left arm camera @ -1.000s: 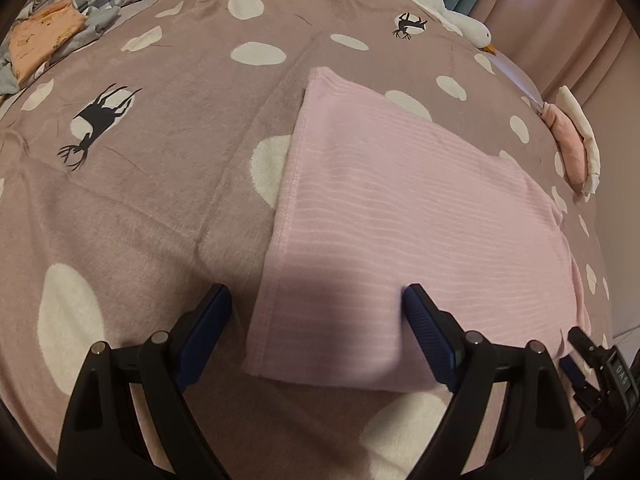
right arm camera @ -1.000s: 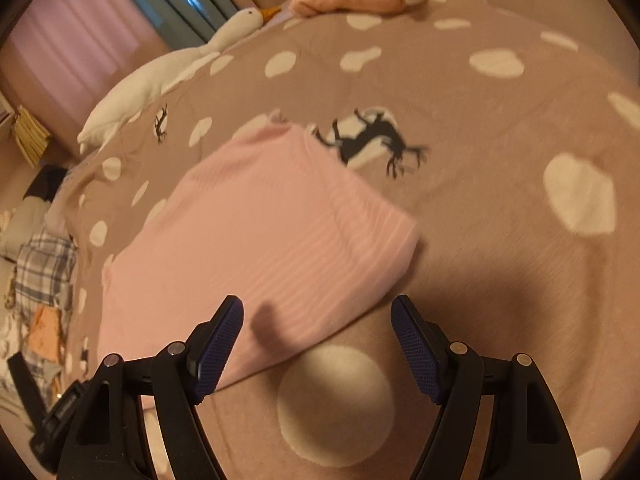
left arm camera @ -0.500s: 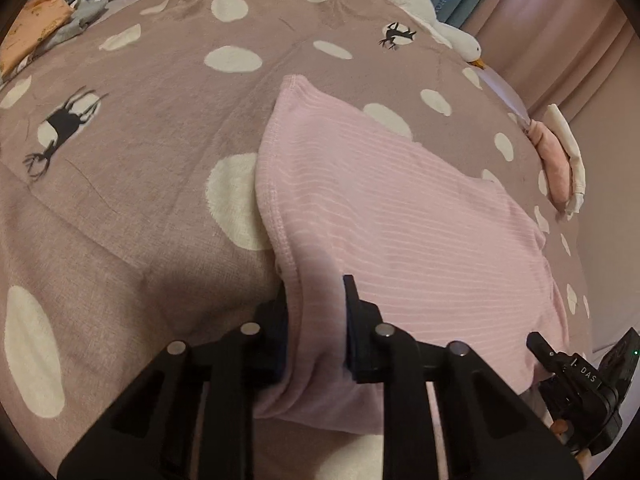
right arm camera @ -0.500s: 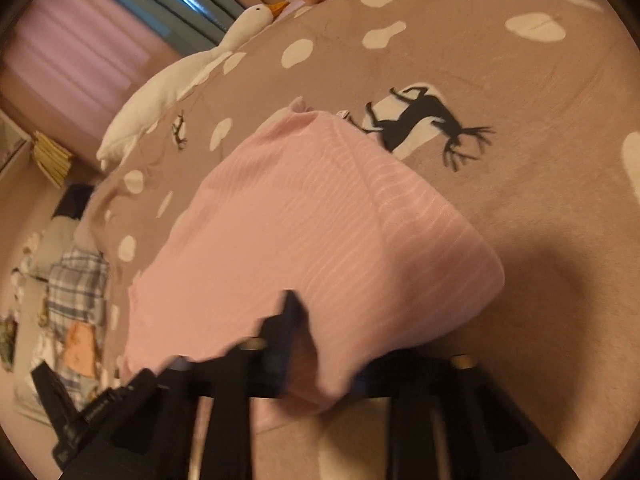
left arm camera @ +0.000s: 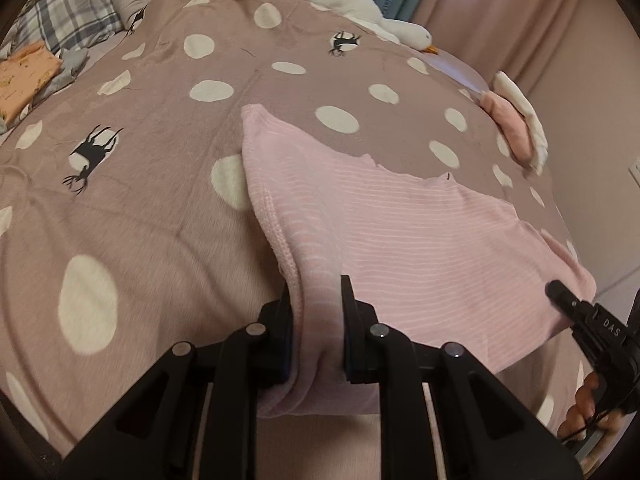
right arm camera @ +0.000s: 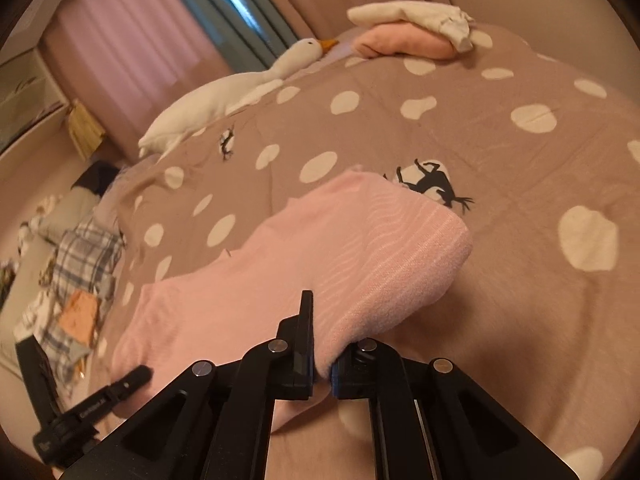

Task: Fold small clothes
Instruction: 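Grasp the folded shirt's edge with both grippers and fold it over again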

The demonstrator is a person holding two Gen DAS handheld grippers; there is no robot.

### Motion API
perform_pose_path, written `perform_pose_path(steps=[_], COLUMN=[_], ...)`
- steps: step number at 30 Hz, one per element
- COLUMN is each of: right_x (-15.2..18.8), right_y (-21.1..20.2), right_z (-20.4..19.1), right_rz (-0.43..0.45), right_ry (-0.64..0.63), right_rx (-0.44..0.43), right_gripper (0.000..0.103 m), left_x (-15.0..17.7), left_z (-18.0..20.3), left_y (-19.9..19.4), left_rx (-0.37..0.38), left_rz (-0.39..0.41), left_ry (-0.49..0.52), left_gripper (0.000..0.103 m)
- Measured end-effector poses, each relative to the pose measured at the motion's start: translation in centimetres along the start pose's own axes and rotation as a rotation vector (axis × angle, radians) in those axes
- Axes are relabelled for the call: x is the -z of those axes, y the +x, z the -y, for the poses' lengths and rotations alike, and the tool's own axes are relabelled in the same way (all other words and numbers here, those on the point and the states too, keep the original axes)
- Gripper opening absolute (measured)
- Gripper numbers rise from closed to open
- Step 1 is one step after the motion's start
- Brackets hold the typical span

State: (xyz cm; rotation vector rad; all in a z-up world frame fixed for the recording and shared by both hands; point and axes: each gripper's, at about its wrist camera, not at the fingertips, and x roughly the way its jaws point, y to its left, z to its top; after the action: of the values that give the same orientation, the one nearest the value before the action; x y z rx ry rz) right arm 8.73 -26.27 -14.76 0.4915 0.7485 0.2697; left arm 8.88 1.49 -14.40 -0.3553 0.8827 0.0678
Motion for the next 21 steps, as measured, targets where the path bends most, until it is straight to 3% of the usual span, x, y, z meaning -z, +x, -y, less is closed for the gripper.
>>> perform_pose_path(steps=[7, 12, 13, 15, 16, 17, 21], right_x=[2.2, 3.2, 3.4, 3.5, 3.5, 3.6, 3.4], right_y=[-2.1, 0.1, 0.7, 1.6, 2.0, 2.0, 2.6], right_z=[1.5, 3.3, 3.8, 4.7, 5.2, 5.2, 5.1], right_rz=[-0.037, -0.125, -0.142, -0.166, -0.173, -0.171, -0.138], right_ry=[0.044, 0.102, 0.121, 0.176, 0.200, 0.213, 0.223], right_rx=[0.006, 0.076, 0.077, 0.053, 0.032, 0.015, -0.008], right_gripper=[0.007, 0.007, 0.009, 0.024, 0.043, 0.051, 0.051], left_x=[3.5, 4.2, 4.3, 4.3, 4.4, 4.4, 4.5], left_z=[-0.7, -1.4, -1.5, -1.4, -1.4, -1.4, -1.7], left_y=[-1.3, -0.3, -0.3, -0.4, -0.4, -0.5, -0.6], left_rx=[0.003, -0.025, -0.028, -0.034, -0.038, -0.042, -0.051], left_rz=[-0.048, -0.089, -0.090, -0.093, -0.094, -0.096, -0.103], left_ry=[0.001, -0.022, -0.022, -0.018, -0.016, -0.015, -0.022], left_gripper=[0.018, 0.025, 0.026, 0.028, 0.030, 0.033, 0.042])
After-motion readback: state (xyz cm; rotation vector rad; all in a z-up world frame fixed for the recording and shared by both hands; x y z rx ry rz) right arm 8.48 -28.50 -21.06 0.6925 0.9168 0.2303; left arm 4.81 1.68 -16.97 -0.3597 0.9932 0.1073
